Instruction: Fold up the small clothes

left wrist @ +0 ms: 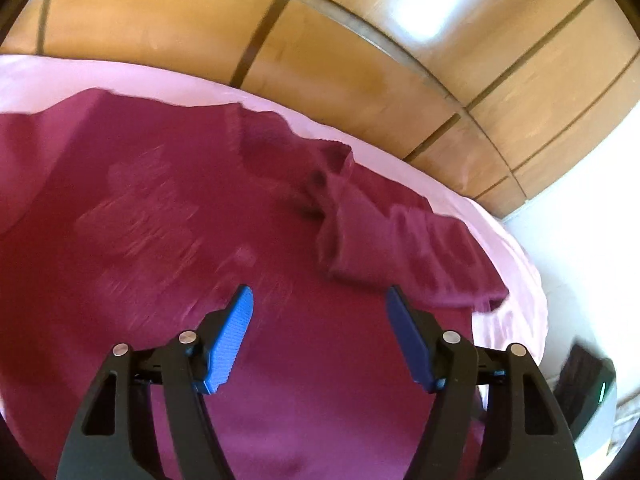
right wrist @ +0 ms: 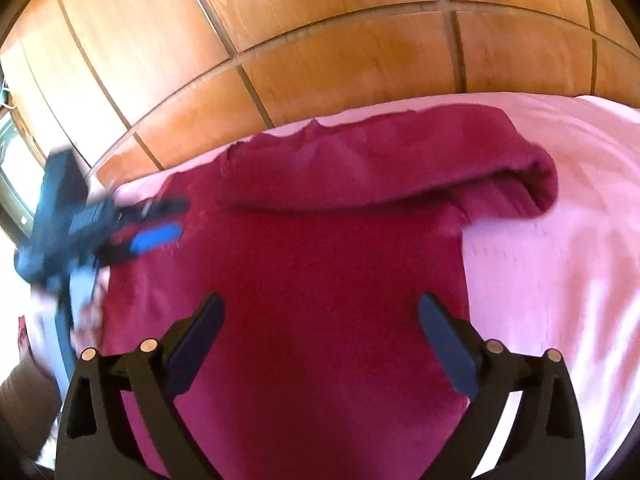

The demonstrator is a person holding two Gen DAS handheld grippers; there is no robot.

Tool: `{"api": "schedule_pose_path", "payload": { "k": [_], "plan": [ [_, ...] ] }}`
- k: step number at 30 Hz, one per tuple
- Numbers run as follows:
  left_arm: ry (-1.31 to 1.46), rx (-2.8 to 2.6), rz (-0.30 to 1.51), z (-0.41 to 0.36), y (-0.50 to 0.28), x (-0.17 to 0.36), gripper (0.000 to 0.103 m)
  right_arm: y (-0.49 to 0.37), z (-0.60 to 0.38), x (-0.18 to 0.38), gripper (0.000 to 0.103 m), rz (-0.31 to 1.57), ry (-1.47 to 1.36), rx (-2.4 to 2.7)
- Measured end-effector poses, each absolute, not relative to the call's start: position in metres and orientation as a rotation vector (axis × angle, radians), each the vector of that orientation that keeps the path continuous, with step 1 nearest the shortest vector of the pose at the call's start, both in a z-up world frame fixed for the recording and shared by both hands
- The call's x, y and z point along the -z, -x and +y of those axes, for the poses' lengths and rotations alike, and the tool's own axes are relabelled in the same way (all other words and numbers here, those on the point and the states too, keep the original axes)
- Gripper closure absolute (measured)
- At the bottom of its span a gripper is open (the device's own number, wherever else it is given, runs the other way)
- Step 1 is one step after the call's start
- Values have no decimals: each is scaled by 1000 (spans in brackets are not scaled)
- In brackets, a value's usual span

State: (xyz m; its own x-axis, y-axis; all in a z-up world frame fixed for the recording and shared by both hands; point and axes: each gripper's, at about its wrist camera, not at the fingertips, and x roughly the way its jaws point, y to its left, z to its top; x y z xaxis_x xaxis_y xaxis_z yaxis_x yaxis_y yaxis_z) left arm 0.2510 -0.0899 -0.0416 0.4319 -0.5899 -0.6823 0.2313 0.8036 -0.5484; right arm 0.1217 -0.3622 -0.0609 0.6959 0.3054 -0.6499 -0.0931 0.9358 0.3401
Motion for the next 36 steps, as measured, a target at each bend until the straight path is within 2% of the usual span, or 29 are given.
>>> {"api": "schedule_pose_path", "payload": {
  "k": [4,5,6,7,8,14,18,22,25,29,36],
  "plan": [
    [392,512,1048,-120,-278,50,35,-118,-371,72,4,731,-368,-238],
    [382,509,1052,-128,-283,52,43,-118,-374,73,4,722,-387,-246],
    [376,518,1055,-134,-286,53,74,-118,-376,74,4,716,-403,-254],
    [363,526,1068,-140,-290,54,87,-118,-379,74,4,713,-422,-263],
    [352,520,1066,-145,-292,53,93,-117,-382,74,4,713,-436,-269],
    [421,569,931,-120,-284,14,93,-124,-418,62,3,660,-648,-290],
    [463,583,854,-90,-279,-14,93,-148,-427,48,2,581,-701,-303],
    [456,551,801,-60,-270,-28,93,-178,-430,50,2,591,-737,-308],
    [452,483,792,-31,-265,-21,93,-194,-440,61,2,606,-779,-256],
    [435,366,863,1,-266,16,94,-195,-444,72,2,622,-798,-245],
    [406,288,964,8,-257,74,94,-182,-429,66,2,725,-707,-247]
  ]
}}
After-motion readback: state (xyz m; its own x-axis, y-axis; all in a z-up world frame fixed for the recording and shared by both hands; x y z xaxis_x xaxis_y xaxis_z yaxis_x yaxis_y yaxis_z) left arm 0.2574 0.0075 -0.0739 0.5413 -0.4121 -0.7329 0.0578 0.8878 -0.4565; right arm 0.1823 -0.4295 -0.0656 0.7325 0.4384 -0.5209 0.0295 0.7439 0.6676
